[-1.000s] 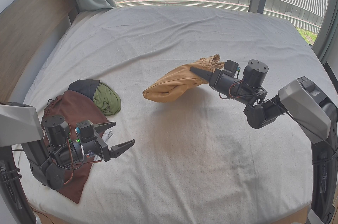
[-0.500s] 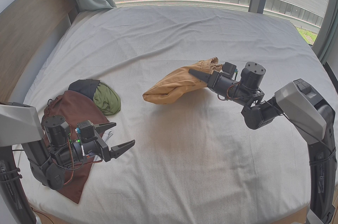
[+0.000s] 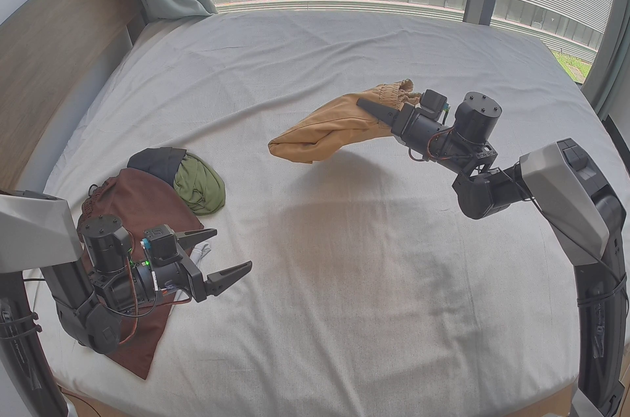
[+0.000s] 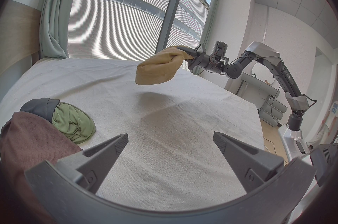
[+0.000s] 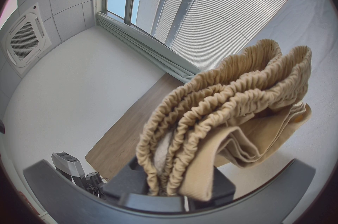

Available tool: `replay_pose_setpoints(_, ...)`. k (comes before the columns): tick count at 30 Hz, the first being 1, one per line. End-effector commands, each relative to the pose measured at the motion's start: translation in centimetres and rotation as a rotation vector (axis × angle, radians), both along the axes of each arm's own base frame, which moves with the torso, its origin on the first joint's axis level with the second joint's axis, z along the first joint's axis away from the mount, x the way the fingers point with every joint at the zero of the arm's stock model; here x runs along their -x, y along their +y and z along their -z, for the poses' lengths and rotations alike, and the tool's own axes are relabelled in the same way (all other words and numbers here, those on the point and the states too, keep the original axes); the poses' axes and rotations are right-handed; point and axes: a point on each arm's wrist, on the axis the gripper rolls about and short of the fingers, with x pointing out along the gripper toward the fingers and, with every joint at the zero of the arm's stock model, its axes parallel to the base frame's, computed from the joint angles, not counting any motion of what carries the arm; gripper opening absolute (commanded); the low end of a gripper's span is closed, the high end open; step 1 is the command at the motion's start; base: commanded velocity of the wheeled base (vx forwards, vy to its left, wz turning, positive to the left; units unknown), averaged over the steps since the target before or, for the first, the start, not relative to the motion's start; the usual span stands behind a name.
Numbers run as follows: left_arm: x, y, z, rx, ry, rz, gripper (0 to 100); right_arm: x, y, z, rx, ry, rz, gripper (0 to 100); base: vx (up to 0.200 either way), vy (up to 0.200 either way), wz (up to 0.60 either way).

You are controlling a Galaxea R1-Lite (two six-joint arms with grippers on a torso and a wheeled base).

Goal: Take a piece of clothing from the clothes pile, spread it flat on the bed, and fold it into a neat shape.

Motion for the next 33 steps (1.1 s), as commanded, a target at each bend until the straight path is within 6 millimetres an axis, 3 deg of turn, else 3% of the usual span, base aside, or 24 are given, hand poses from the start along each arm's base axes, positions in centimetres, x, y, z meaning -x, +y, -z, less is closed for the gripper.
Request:
replay_pose_setpoints(1,0.0,0.1,0.1,0.000,0.003,-0.004,100,-0.7,0.4,0.7,0.002,0.005,-0.003,0,0.000,0.000,0.00)
replay_pose_setpoints(11,0.0,0.2,0.1,-0.001,0.004,-0.005,100,-1.7,1.0,6.7,0.039,0.113,-0.008,0,0.000,0.000,0.00)
replay_pose_setpoints(24,0.0,0.2,0.1,-0.001,0.004,-0.008,100,0.4,-1.4,13.1,0.162,0.219,0.037,0,0.000,0.000,0.00)
replay_pose_setpoints(29,0.0,0.2,0.0,0.000,0.000,-0.007,100,0.7,-1.5,13.8,0.163,0.219,0.035,0,0.000,0.000,0.00)
replay_pose_setpoints(33,0.0,0.3,-0.1,0.001,-0.003,-0.008,100,1.5,-1.7,16.1,0.173,0.245,0.034,0,0.000,0.000,0.00)
